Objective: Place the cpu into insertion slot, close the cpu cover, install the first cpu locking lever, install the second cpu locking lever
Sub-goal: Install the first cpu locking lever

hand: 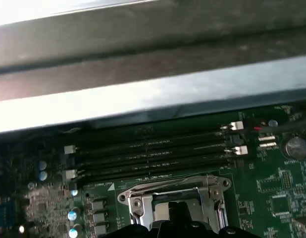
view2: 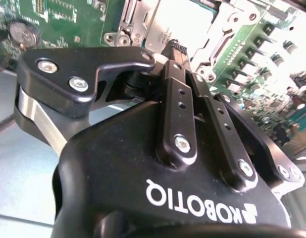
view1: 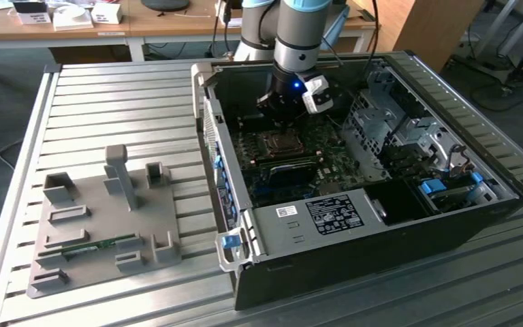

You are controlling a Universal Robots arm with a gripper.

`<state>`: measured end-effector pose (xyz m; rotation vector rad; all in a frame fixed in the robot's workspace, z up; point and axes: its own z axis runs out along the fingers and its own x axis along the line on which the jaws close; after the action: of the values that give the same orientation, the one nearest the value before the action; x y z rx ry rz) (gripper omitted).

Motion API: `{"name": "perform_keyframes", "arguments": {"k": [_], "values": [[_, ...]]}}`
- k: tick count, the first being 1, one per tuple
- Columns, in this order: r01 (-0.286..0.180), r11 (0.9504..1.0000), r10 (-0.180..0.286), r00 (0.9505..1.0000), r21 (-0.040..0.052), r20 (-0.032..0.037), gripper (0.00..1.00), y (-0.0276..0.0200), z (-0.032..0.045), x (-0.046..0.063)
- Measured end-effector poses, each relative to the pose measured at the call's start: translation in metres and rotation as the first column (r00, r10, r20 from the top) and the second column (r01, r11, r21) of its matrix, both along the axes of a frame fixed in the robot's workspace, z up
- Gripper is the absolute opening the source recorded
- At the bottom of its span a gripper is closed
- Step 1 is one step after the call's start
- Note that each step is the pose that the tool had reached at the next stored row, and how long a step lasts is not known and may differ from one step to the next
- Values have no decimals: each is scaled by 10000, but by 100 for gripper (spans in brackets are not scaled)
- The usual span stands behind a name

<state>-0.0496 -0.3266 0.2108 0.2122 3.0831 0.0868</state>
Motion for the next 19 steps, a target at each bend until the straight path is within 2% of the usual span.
{"name": "perform_keyframes", "arguments": {"k": [4, 6, 9, 16, 19], "values": [[-721, 9974, 721, 9974, 2, 3, 11, 0, -2, 0], [-911, 9958, 911, 9958, -3, 3, 11, -5, -3, 0], [-1025, 9947, 1025, 9947, -9, 1, 11, -32, -3, 0], [-1113, 9938, 1113, 9938, -10, 1, 11, -132, -3, 0], [-1116, 9938, 1116, 9938, -12, 0, 11, -145, 13, 0]]}}
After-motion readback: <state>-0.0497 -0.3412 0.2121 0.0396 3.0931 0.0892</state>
